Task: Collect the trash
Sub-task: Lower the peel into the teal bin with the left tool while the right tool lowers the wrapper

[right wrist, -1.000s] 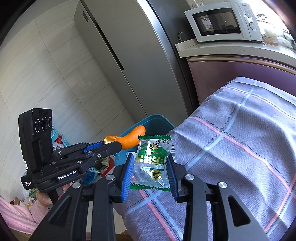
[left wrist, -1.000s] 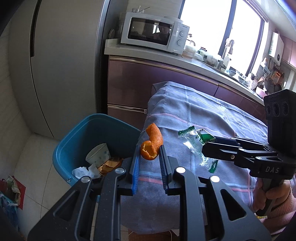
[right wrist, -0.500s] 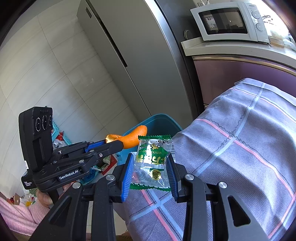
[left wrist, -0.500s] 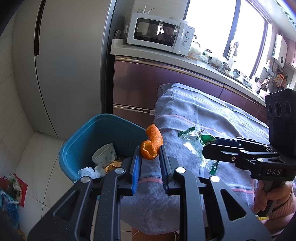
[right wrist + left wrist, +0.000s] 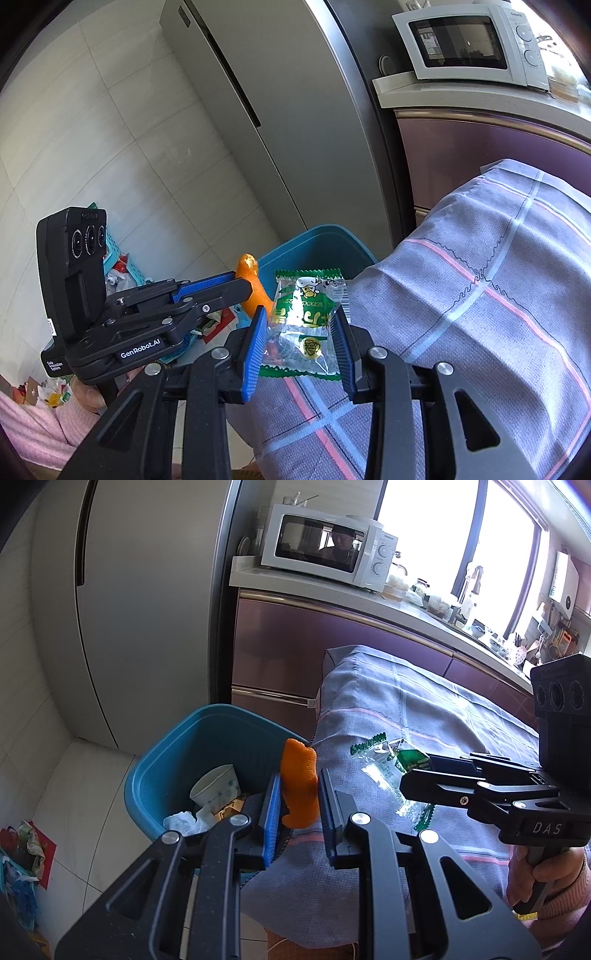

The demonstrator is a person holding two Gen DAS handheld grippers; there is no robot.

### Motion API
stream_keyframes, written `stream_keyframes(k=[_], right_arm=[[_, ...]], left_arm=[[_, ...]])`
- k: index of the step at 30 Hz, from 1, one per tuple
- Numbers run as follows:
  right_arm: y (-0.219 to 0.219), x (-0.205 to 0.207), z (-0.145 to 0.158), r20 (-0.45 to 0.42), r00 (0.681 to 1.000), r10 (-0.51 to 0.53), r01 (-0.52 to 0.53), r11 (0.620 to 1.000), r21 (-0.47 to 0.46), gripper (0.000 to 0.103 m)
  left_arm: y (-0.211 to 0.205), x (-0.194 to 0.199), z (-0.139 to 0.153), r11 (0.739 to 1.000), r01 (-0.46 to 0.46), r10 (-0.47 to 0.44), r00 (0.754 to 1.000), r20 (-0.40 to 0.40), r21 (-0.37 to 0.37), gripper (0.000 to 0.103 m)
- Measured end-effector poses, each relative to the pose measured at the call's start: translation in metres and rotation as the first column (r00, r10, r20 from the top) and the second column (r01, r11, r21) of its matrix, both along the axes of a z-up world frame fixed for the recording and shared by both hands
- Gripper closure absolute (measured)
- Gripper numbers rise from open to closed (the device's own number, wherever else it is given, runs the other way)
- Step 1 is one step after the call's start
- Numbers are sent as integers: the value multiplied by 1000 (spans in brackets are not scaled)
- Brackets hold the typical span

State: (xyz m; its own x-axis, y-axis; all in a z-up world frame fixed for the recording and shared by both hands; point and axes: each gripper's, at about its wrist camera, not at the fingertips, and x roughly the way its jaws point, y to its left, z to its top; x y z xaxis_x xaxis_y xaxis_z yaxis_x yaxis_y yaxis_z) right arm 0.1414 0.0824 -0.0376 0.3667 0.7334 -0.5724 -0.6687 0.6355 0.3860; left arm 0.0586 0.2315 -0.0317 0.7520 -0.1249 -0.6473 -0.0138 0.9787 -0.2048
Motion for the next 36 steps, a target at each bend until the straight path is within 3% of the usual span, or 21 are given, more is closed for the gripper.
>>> stream_keyframes(k=[36], right_arm=[[39, 11, 5, 8, 998, 61, -61, 997, -56, 70]], left_arm=[[31, 11, -7, 997, -77, 77, 997, -7, 10, 83]])
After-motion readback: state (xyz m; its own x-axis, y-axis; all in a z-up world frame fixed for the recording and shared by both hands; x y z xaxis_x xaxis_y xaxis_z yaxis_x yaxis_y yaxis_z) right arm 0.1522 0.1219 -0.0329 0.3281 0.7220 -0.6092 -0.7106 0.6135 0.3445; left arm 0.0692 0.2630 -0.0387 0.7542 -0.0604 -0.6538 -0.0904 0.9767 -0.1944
